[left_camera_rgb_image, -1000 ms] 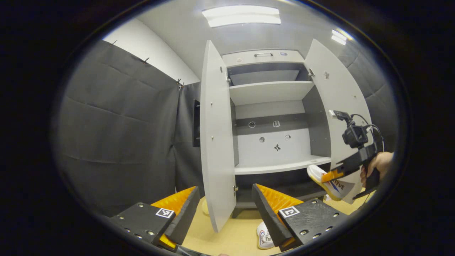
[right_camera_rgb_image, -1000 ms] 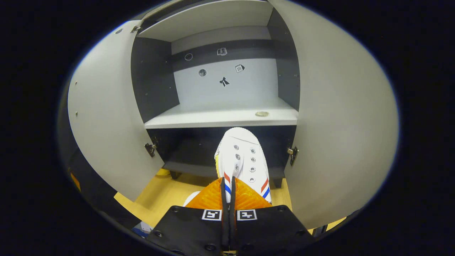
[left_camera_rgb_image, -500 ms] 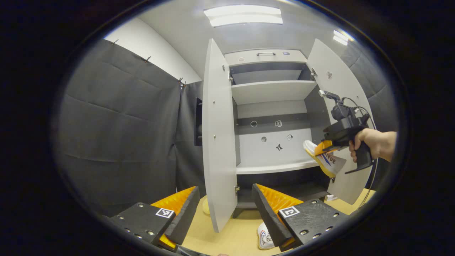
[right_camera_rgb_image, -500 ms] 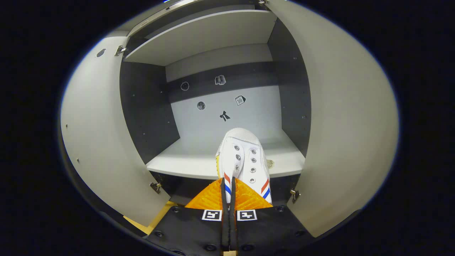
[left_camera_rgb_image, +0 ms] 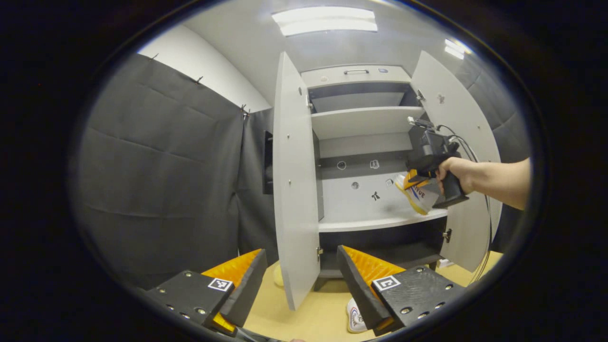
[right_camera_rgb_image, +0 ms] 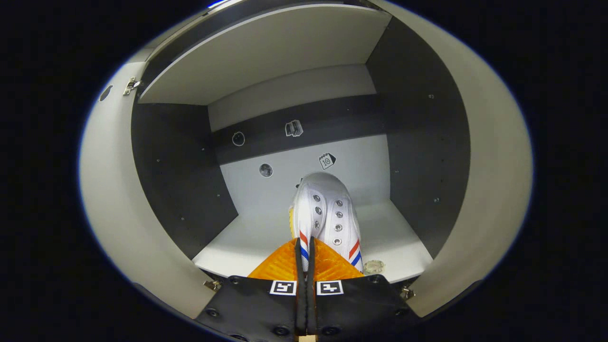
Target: Grab one shoe with the right hand and put it into the shoe cabinet, grab the other shoe with the left hand and put it into the shoe cabinet; then close the right door with the right hand and the left door with the left hand.
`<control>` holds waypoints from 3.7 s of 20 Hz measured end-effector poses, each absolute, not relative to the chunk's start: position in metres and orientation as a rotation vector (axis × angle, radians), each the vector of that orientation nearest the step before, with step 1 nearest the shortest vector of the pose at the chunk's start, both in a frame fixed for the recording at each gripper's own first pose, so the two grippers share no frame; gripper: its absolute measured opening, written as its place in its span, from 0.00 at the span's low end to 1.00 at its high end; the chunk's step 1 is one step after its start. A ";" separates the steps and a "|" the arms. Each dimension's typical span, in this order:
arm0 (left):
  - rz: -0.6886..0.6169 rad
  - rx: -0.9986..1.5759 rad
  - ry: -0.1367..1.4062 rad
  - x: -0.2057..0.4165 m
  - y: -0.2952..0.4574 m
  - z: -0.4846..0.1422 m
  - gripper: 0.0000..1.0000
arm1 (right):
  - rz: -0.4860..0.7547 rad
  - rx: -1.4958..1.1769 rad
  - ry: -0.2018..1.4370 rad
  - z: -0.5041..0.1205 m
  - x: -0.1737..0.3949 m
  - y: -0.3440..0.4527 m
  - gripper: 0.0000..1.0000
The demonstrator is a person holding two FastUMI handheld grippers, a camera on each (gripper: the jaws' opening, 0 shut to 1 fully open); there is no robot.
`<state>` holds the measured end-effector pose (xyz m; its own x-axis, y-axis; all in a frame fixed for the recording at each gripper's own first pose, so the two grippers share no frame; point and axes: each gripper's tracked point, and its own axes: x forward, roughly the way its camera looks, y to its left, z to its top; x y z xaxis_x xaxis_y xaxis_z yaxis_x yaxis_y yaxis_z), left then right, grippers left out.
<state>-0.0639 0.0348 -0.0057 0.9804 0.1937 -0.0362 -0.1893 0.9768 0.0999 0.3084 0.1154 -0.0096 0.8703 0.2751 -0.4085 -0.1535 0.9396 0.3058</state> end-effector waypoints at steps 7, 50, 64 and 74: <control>0.240 0.116 0.054 -0.064 0.039 -0.005 0.89 | 0.144 0.252 0.545 -0.050 0.363 0.120 0.00; -0.244 0.023 0.503 0.022 -0.072 -0.216 0.91 | 0.088 -0.009 0.203 -0.029 0.041 0.021 0.98; -0.308 0.088 0.805 0.009 -0.073 -0.341 0.92 | -0.002 -0.029 0.326 -0.081 -0.007 -0.021 0.98; -0.276 0.037 0.938 0.011 -0.071 -0.367 0.92 | 0.015 0.009 0.336 -0.086 -0.012 -0.026 0.98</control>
